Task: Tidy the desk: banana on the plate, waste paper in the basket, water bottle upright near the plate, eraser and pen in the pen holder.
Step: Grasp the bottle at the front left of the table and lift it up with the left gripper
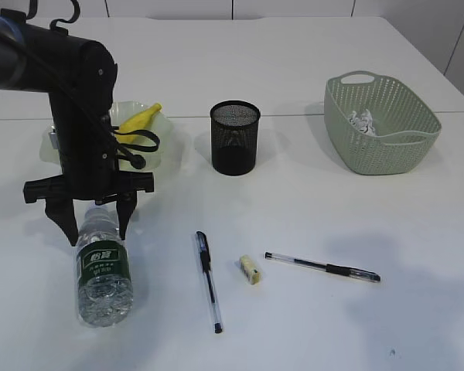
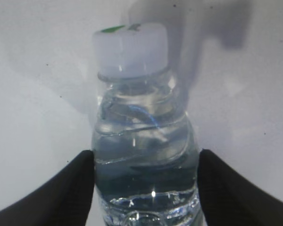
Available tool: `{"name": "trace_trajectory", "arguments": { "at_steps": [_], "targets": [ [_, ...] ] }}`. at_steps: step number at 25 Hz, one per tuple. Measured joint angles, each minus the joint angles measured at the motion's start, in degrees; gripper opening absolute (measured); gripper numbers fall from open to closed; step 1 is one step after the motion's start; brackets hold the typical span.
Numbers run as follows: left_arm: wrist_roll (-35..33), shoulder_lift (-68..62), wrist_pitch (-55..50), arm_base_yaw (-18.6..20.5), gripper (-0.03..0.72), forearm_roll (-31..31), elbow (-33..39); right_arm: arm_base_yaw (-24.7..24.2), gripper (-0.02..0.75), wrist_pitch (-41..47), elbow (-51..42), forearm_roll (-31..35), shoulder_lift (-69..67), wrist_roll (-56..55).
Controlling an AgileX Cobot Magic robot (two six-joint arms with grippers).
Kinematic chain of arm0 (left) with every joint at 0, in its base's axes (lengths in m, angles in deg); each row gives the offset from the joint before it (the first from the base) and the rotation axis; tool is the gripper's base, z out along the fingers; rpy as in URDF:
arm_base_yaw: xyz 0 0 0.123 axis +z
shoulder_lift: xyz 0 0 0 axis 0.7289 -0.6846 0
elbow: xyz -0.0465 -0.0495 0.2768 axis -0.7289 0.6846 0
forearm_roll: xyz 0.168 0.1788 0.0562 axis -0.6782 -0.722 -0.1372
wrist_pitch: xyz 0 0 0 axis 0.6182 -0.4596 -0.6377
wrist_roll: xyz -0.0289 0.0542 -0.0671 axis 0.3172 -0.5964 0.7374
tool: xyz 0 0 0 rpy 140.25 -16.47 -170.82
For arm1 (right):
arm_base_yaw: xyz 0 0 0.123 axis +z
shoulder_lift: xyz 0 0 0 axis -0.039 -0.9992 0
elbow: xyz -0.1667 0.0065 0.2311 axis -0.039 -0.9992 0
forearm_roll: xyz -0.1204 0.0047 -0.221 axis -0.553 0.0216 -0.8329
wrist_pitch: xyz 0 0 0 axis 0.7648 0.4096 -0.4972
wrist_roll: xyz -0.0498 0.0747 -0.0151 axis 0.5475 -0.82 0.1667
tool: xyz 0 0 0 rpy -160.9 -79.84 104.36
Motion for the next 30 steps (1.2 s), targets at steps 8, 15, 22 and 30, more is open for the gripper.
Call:
{"name": "trace_trajectory", "arguments": {
  "at_steps": [8,15,22,30],
  "targets": [
    [0.0,0.0,0.19,-0.04,0.46,-3.05,0.0,0.0,0.239,0.11,0.0,0.0,0.0,0.0],
    [0.0,-0.12,0.32,-0.04,0.458,-6.85,0.0,0.0,0.239,0.22,0.0,0.0,0.0,0.0],
    [-1.16,-0.12,0.45,-0.04,0.452,-6.43,0.0,0.0,0.239,0.34,0.0,0.0,0.0,0.0],
    [-5.96,-0.12,0.94,-0.04,0.45,-5.22,0.0,0.0,0.239,0.44,0.0,0.0,0.0,0.0]
  ]
}}
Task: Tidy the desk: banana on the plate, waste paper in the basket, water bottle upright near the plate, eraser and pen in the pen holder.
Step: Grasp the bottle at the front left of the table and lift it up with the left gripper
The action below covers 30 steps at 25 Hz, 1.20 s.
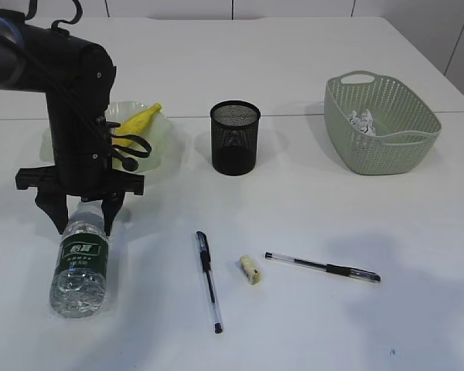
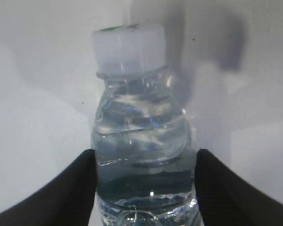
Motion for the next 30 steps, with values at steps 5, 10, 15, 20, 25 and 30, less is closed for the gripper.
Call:
{"name": "trace_trajectory", "arguments": {
  "at_steps": [5,10,15,20,25,30],
  "targets": [
    [-4.64,0.0,0.04,0.0,0.45,0.67,0.0,0.0,0.239,0.0,0.0,0.0,0.0,0.0],
    [-8.68,0.0,-0.08,0.0,0.44,1.13,-0.1,0.0,0.239,0.0,0.0,0.0,0.0,0.0],
    [-12.82,0.0,-0.65,0.0,0.411,1.92,-0.1,0.0,0.239,0.0,0.0,0.0,0.0,-0.1],
    [-14.95,0.0,-0.96,0.0,0.381,2.26,-0.2,0.0,0.239,0.0,0.0,0.0,0.0,-0.1],
    [-15.18,0.0,-1.19,0.0,0.365,2.85,-0.2,0.0,0.239,0.0,0.0,0.0,0.0,-0.1],
    [-15.93,0.0,-1.4,0.0,0.362,3.19,-0.2,0.0,0.239,0.0,0.0,0.0,0.0,-0.1]
  ]
}}
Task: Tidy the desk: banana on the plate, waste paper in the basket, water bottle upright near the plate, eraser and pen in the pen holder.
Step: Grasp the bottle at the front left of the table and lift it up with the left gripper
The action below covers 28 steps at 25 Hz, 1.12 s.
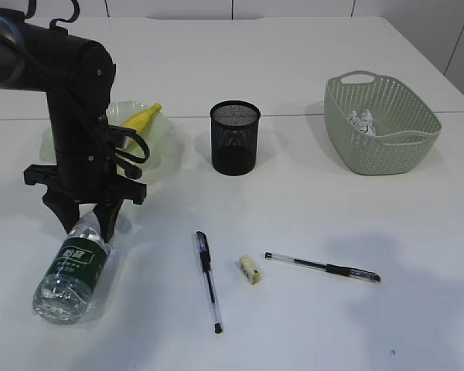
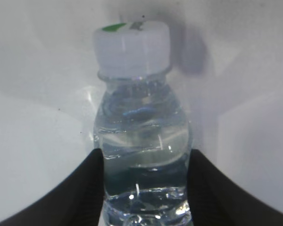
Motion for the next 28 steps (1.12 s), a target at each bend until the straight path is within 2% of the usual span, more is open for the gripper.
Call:
{"name": "trace_trajectory", "arguments": {
  "at_steps": [2,8,10,28],
  "targets": [
    [-1.3,0.0,0.0,0.0,0.373,0.14,0.0,0.0,0.239,0.0,0.0,0.0,0.0,0.0],
    [-2.29,-0.15,-0.13,0.0,0.515,0.51,0.0,0.0,0.239,0.0,0.0,0.0,0.0,0.0],
    [-2.33,-0.39,-0.13,0.0,0.54,1.06,0.0,0.0,0.239,0.0,0.0,0.0,0.0,0.0],
    [-3.17,-0.53,0.2,0.0,0.552,4.33,0.0,0.0,0.239,0.11,0.0,0.0,0.0,0.0]
  ]
}}
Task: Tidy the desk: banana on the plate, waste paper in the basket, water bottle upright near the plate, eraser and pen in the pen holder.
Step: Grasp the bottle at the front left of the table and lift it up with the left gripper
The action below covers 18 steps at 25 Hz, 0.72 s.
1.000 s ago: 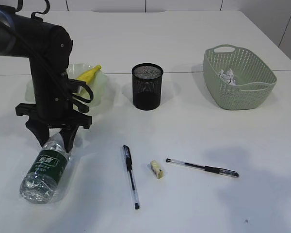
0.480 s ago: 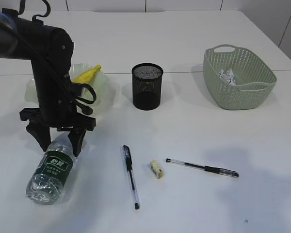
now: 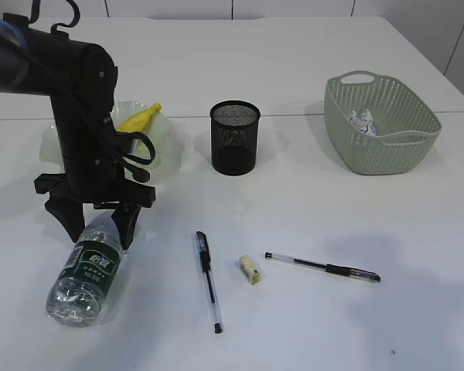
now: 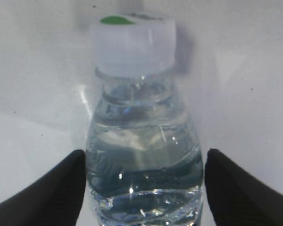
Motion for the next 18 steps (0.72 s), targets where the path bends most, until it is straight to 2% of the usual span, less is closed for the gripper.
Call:
{"name": "trace_trajectory", "arguments": {
  "at_steps": [4,11,18],
  "targets": [
    [-0.15,0.0,0.0,0.0,0.536,0.0,0.0,0.0,0.239,0.0,0.0,0.0,0.0,0.0],
    [-0.28,0.0,0.0,0.0,0.434,0.0,0.0,0.0,0.239,0.0,0.0,0.0,0.0,0.0],
    [-0.66,0.0,0.0,0.0,0.389,0.0,0.0,0.0,0.239,0.0,0.0,0.0,0.0,0.0]
  ]
}}
